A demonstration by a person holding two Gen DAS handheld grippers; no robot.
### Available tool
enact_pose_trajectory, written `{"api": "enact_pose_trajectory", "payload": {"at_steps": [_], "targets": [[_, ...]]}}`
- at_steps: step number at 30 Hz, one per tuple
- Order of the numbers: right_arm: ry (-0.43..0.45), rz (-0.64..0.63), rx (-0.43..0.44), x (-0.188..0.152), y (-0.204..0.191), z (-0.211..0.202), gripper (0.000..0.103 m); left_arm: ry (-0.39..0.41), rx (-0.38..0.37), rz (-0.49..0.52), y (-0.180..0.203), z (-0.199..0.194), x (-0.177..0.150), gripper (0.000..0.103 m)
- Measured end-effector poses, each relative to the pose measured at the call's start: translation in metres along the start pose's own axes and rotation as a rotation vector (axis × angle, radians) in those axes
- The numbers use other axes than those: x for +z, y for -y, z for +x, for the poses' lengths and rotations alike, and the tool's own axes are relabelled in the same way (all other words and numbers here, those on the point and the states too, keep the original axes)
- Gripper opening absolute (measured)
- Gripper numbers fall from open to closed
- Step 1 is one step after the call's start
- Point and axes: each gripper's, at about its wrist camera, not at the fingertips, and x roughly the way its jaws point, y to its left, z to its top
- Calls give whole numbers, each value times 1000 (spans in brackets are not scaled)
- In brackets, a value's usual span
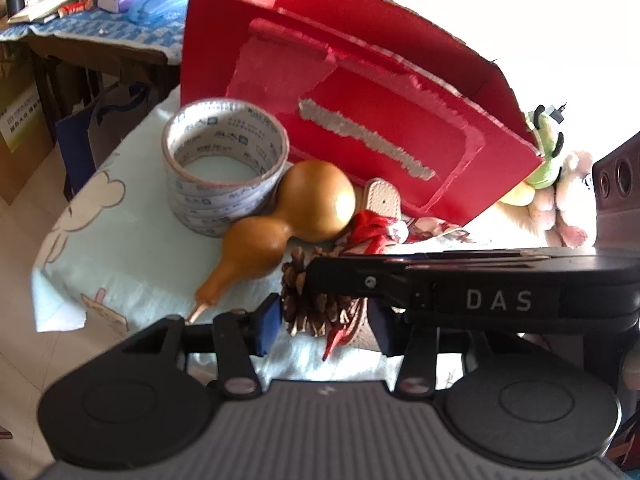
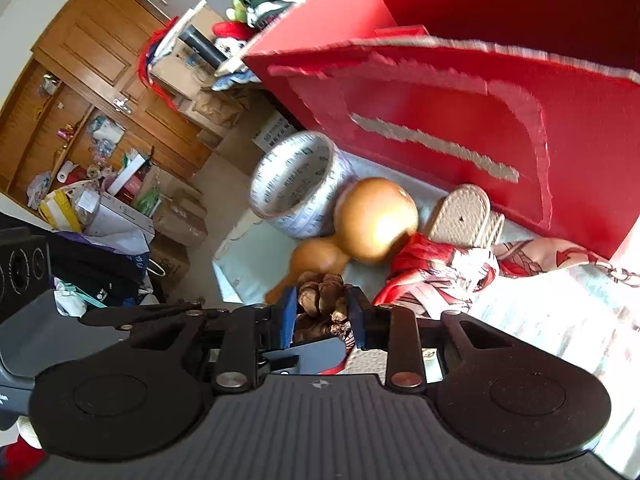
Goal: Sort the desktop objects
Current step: 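Lift the pine cone with the right tool and carry it over the cardboard box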
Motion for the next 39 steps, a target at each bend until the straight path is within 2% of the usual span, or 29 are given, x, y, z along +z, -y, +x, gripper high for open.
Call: {"api": "enact_pose_trajectory", "payload": {"at_steps": [5,11,17,21,25,29,32,39], "targets": [[76,-30,42,7,-12,-24,31,59,6,26,12,-28,9,48],[216,-74,63,24,-26,-59,31,160,1,106,38,-64,35,48],[337,-78,25,48,-21,-87,31,216,-46,195,62,-71,74,48],[397,-72,-41,67,-12,-96,31,232,-87,269,75,-61,106,48],[412,-7,-99,89,3,-90,32,209,-99,346,86,-37,139,48],[382,100,-137,110,31,-75,32,141,-124,387,87,-3,168,48],[357,193,-151,119,50,-65,33,88,-126,423,85,22,181,49],[304,325,-187,125,77,-48,33,-25,-107,482,83,66,202,49]]}}
